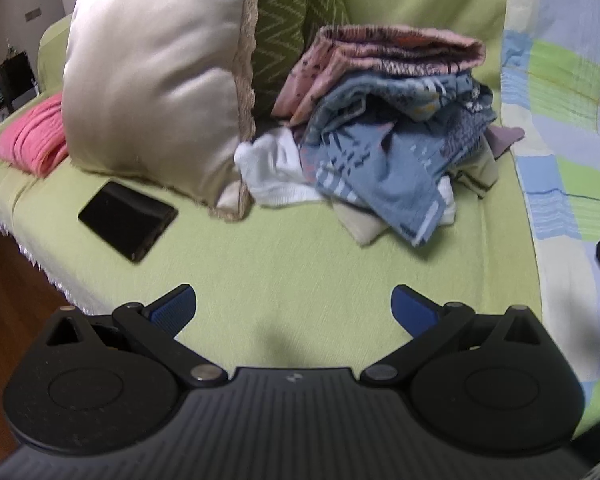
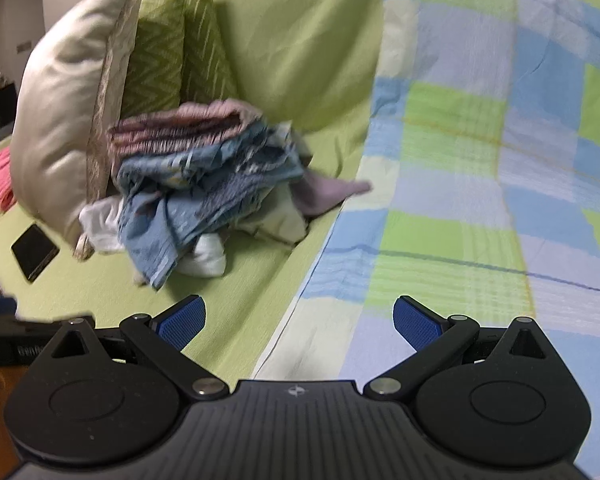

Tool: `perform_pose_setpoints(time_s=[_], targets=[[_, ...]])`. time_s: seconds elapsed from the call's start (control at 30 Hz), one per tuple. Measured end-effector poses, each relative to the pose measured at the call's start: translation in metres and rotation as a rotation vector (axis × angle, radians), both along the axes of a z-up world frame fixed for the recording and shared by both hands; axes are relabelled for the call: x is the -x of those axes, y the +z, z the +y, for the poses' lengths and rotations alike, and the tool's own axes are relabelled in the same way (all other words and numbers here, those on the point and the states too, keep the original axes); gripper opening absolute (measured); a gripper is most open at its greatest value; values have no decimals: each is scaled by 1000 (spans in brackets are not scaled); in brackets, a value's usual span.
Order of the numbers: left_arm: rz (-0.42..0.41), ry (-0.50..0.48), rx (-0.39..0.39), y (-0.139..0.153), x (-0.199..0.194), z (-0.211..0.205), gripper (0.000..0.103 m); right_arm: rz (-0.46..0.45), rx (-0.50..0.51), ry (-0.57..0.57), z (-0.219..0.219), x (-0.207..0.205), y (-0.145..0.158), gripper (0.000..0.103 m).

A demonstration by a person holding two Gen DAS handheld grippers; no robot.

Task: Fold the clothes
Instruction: 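Grasp the waistband of the pink patterned pants with both grippers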

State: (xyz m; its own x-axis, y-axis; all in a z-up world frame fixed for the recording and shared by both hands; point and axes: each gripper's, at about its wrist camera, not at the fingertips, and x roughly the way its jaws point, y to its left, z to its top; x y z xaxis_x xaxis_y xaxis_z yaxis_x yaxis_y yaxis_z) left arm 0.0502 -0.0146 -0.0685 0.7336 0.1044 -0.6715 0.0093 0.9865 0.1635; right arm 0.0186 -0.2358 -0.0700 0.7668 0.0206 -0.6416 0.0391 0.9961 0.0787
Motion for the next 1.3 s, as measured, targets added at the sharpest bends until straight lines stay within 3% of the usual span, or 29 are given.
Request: perform_pose_setpoints(time_s=[0.13, 0.57, 0.67, 0.73, 0.83, 0.87, 0.93, 1.07, 1.23, 1.3], targets=[[-20, -13, -15, 6, -9, 3, 102, 44, 55, 18, 4, -17, 0, 103], [-54, -53, -37, 13, -27, -1, 102, 56, 102, 26, 0, -46, -6, 103], [-102, -88, -29, 18, -28, -2, 102, 44, 105, 29, -3, -48, -8, 103], [-169, -151, -25, 26, -28, -1, 102, -44, 119, 45, -4, -44, -1, 103], [-276, -253, -49, 40, -32, 1, 102, -312, 204, 82, -1, -27, 20, 103], [-311, -287, -61, 45, -33, 1, 102, -338, 232, 97, 0, -30, 24, 103], [-355, -355, -89, 53, -42, 0, 102, -344, 274, 130, 3, -43, 31, 103], [-394, -470, -174, 65, -67, -1, 101, -316, 261, 356, 5, -71, 40, 103], [-393, -608, -211, 76, -97, 15, 80, -340, 290, 448, 18, -97, 45, 97], [-382, -667, -258, 76, -107, 21, 69, -358, 308, 459, 24, -104, 46, 87]])
